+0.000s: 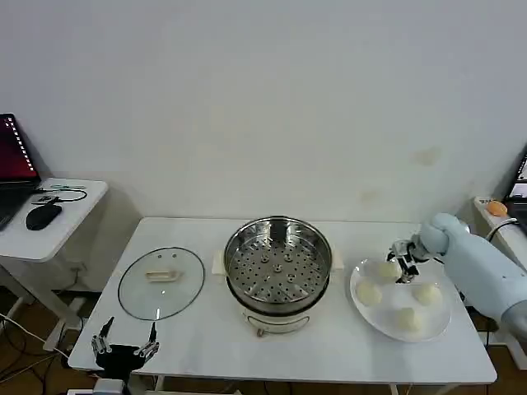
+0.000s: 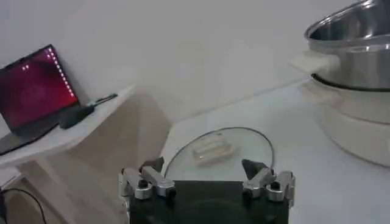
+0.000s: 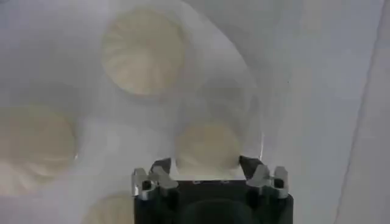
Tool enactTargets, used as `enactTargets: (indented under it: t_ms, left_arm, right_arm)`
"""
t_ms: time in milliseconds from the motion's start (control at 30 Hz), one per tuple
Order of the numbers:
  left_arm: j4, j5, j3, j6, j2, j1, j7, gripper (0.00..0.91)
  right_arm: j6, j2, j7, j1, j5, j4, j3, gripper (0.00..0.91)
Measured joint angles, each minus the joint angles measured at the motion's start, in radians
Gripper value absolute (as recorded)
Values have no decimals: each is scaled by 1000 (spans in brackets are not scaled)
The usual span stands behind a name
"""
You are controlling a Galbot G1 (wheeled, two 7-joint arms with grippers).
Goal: Take steamed baozi put them in steamer then cover it.
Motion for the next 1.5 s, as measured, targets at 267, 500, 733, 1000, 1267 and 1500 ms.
enactTargets:
  t_ms: [267,500,733,1000,1267,1500]
  left_arm:
    - [-7,2,0,-7,0,11,-1,907]
    - [-14,10,3,-9,-2,20,-2,907]
    - [-12,12,11,-9,2,19,-2,907]
    - [5,2,10,-8,14,3,0,907]
    - [-1,3,10,-7,9,10,0,907]
    - [-18,10,-2,-9,-7,29,-3,907]
  right_arm:
    - [-1,-7,5,2,17,7,-2,494]
    - [1,-19,2,9,35,27,-6,474]
    - [-5,-74,-9,61,76,92,-43,484]
    - [-16,-166,-16,233,188,228,-164,484]
    - [5,-183,14,451,340,375,-341,484]
    - [48,-137,64,602,422,477,-508,484]
